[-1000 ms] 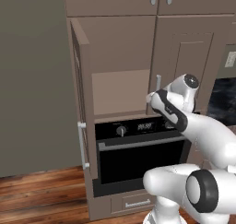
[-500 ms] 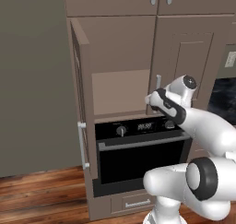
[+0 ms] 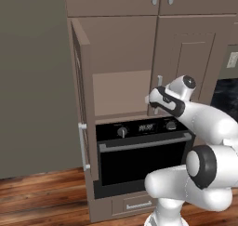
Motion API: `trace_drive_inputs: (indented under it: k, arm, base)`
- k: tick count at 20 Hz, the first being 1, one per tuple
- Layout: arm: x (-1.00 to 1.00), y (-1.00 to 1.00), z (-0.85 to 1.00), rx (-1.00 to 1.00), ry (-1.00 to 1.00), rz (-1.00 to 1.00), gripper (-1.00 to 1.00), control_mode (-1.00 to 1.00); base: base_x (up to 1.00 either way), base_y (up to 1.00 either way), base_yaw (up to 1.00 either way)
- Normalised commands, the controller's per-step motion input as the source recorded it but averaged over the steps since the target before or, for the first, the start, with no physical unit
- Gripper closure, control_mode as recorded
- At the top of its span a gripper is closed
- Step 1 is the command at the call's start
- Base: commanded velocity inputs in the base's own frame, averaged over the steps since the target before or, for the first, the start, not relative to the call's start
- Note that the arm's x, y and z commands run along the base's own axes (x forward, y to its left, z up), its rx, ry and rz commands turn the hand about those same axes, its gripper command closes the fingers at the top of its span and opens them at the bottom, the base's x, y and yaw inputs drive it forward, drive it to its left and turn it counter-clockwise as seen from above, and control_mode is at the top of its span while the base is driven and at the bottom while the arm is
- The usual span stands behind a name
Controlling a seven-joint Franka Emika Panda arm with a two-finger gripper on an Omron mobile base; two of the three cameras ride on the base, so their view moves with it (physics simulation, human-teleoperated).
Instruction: Open the cabinet. Pick the spray and place it next to the sink. Then close the cabinet.
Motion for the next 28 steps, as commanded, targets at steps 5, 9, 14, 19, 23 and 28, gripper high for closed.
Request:
trace_drive_inputs:
  k: [5,9,14,19,23,28]
  arm:
    - [0.23,0.00,-0.09,0.00,-0.02,0.03,-1.00,-1.00]
    - [0.18,-0.06,-0.07,0.00,0.00,0.00,-1.00,-1.00]
    - [0.05,-0.02,0.00,0.00,0.00,0.00,-1.00,-1.00]
    - [0.00,0.00,0.00,0.00,0.00,0.00,1.00,-1.00]
    - [0.00,0.00,0.00,0.00,0.00,0.00,1.00,-1.00]
    - [0.06,0.00,-0.02,0.00,0.00,0.00,1.00,-1.00]
  base:
    - [0.00,0.00,0.00]
    - [0.00,0.00,0.00]
    - [0.00,0.00,0.00]
    - [0.00,0.00,0.00]
    - [0.00,0.00,0.00]
    - [0.00,0.00,0.00]
